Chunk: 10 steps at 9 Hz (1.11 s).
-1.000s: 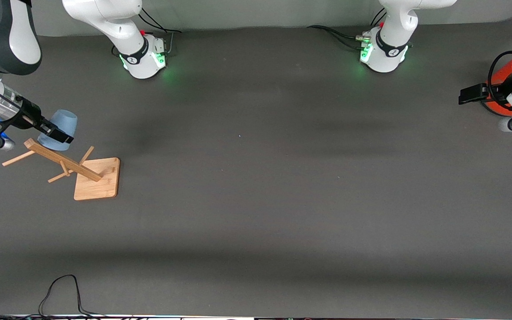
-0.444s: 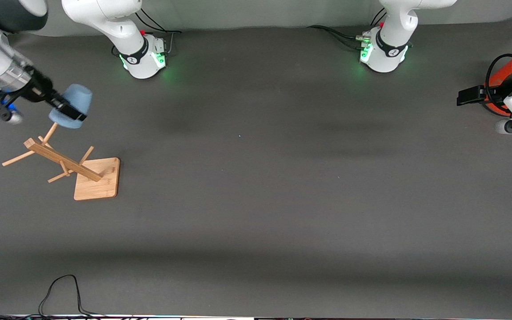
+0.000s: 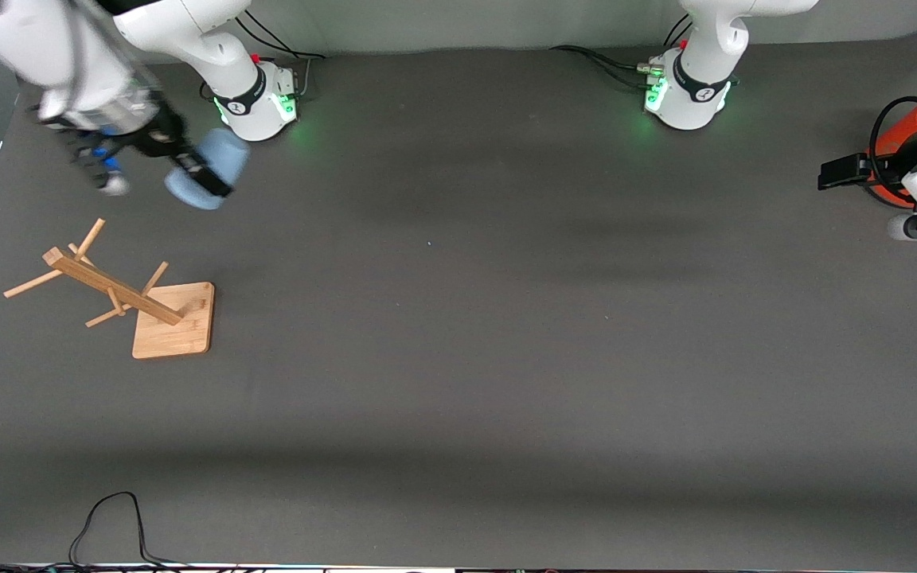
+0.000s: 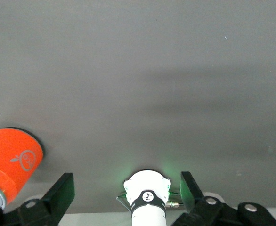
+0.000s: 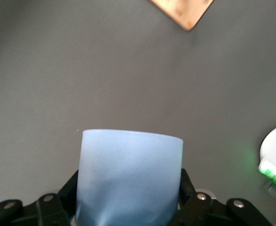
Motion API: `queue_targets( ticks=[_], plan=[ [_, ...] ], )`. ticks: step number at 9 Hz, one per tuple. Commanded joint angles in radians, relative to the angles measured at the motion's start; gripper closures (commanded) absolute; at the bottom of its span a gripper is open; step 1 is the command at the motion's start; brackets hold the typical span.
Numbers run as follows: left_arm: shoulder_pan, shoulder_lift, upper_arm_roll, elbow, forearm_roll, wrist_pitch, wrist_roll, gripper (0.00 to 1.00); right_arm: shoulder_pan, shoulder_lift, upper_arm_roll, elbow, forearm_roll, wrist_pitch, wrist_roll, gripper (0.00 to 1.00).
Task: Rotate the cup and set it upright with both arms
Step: 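Carry the cup to mid-table with the right gripper while the left gripper approaches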
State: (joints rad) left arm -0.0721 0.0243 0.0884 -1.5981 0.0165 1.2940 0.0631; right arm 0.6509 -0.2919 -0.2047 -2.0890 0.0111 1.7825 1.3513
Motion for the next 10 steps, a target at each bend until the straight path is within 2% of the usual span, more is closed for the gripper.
queue_targets(
  ticks=[1, 3, 5, 8, 10],
  plan=[
    [-0.006, -0.001, 0.005, 0.007, -0.009, -0.001, 0.009, 0.00, 0.161, 0.307, -0.013, 0.278, 0.017, 0.004, 0.263, 0.41],
    [-0.005, -0.001, 0.005, 0.007, -0.009, -0.010, 0.009, 0.00, 0.242, 0.576, -0.013, 0.538, 0.061, 0.006, 0.461, 0.41],
    [-0.005, -0.003, 0.004, 0.009, -0.010, -0.010, 0.009, 0.00, 0.292, 0.780, -0.013, 0.723, 0.066, 0.006, 0.624, 0.41],
    [-0.035, -0.003, 0.002, 0.014, -0.013, -0.004, -0.006, 0.00, 0.357, 1.018, -0.013, 0.920, 0.061, 0.046, 0.820, 0.41],
    [-0.098, 0.015, -0.004, 0.017, -0.013, 0.017, -0.019, 0.00, 0.389, 1.104, -0.013, 0.929, 0.056, 0.150, 0.905, 0.41]
  ],
)
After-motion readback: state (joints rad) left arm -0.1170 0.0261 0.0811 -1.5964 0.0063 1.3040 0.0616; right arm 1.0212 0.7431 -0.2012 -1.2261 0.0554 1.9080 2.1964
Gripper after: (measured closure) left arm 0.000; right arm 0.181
